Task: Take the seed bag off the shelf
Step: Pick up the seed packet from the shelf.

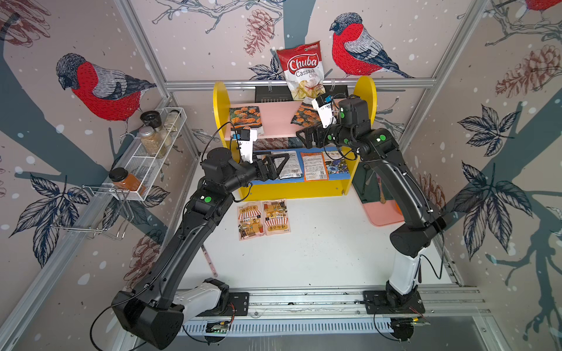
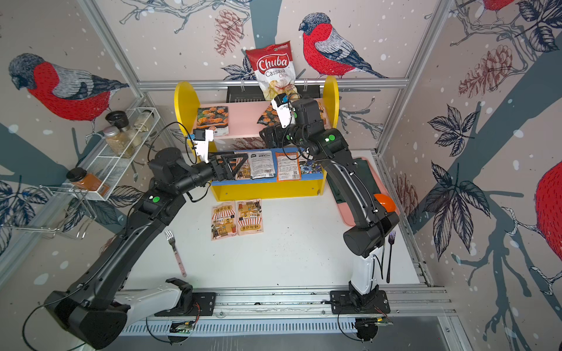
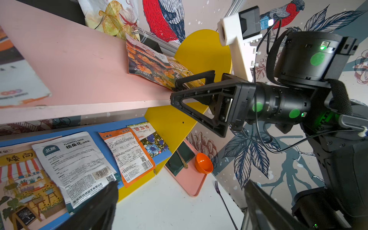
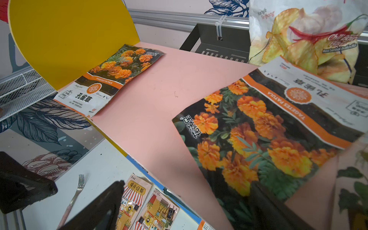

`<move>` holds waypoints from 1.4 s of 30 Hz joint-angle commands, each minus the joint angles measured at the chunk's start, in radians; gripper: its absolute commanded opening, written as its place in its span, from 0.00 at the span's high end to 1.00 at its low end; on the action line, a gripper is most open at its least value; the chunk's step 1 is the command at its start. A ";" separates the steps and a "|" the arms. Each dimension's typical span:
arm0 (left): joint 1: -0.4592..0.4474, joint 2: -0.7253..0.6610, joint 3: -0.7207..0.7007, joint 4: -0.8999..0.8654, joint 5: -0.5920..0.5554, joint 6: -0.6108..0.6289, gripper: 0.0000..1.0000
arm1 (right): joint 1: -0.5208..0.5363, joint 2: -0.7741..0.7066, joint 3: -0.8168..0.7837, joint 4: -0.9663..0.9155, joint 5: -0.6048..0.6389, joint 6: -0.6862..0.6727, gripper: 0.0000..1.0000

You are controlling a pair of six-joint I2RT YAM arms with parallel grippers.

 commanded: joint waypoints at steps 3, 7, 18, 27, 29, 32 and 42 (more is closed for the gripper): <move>-0.004 -0.009 0.003 0.017 -0.009 0.022 0.02 | 0.022 -0.037 -0.020 -0.014 0.032 -0.026 0.00; -0.004 -0.007 0.001 0.018 -0.010 0.023 0.02 | 0.044 -0.061 -0.037 -0.021 0.062 -0.039 0.00; -0.005 -0.010 -0.003 0.016 -0.016 0.028 0.02 | 0.131 -0.144 -0.141 0.022 0.309 -0.153 0.00; -0.005 -0.020 -0.009 0.006 -0.025 0.037 0.02 | 0.205 -0.182 -0.281 0.151 0.659 -0.366 0.05; -0.004 -0.023 -0.011 0.003 -0.026 0.039 0.02 | 0.212 -0.179 -0.280 0.165 0.690 -0.390 0.05; -0.005 -0.027 -0.012 -0.002 -0.030 0.042 0.02 | 0.218 -0.164 -0.269 0.172 0.721 -0.425 0.05; -0.004 -0.031 0.000 -0.009 -0.037 0.043 0.02 | 0.225 -0.154 -0.218 0.140 0.680 -0.418 0.05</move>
